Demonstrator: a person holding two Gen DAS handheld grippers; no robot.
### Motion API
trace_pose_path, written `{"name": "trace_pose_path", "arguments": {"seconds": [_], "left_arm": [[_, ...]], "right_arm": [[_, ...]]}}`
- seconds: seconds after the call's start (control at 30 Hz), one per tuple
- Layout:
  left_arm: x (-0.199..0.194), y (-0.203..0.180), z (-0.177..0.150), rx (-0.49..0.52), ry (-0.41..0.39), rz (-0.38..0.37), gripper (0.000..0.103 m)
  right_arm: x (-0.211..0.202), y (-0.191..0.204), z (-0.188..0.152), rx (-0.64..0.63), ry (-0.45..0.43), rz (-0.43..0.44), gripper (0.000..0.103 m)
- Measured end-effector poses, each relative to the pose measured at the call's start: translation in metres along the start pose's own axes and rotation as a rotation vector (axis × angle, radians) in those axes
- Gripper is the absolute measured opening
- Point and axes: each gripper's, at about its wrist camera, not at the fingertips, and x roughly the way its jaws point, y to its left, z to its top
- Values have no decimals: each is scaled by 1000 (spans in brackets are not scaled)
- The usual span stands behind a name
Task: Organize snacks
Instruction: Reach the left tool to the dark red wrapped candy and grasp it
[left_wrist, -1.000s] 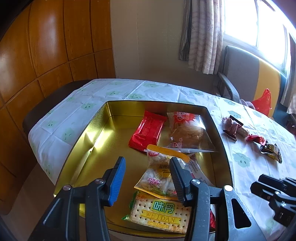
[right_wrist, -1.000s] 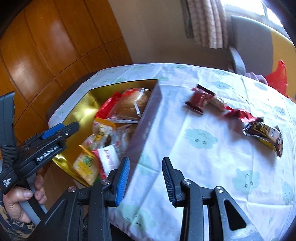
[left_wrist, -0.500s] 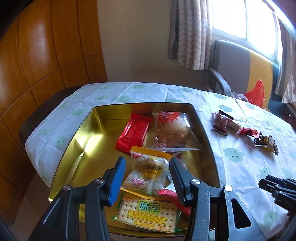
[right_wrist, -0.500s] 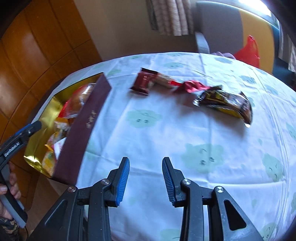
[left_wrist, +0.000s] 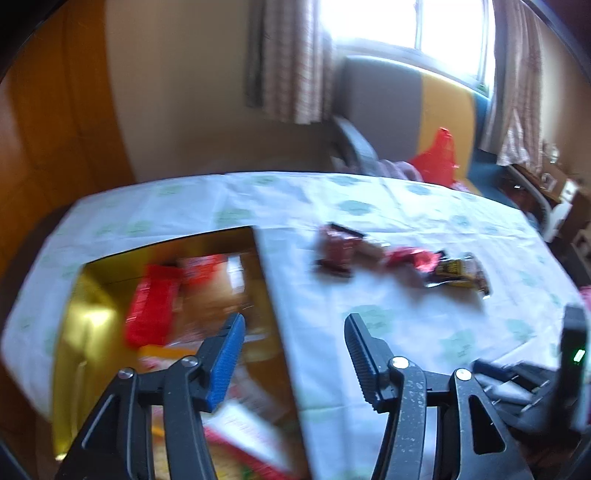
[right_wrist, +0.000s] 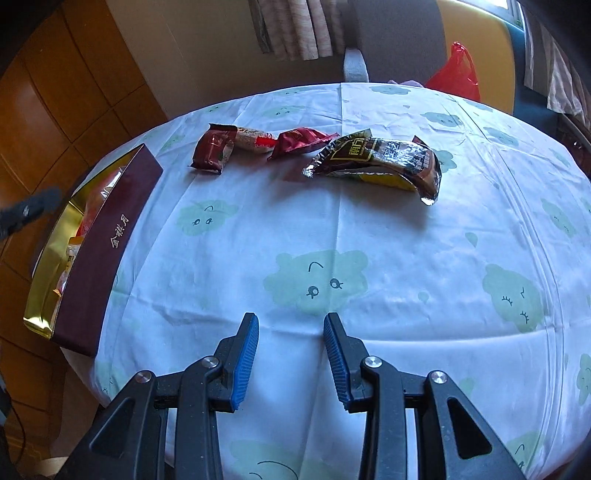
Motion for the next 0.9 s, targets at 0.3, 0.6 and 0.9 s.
{"name": "trace_pose_path", "arguments": {"seconds": [0.3,0.6,0.9], "left_arm": [[75,-45,57,104,111,-41,64],[163,-51,72,109,238,-3,64],[185,-54,70,85,256,-30,22]], "right_arm": [[0,-4,1,1,-2,36,38],[1,-9,3,5,-1,77,38],[2,-9,5,-8,-19,88,38]]}}
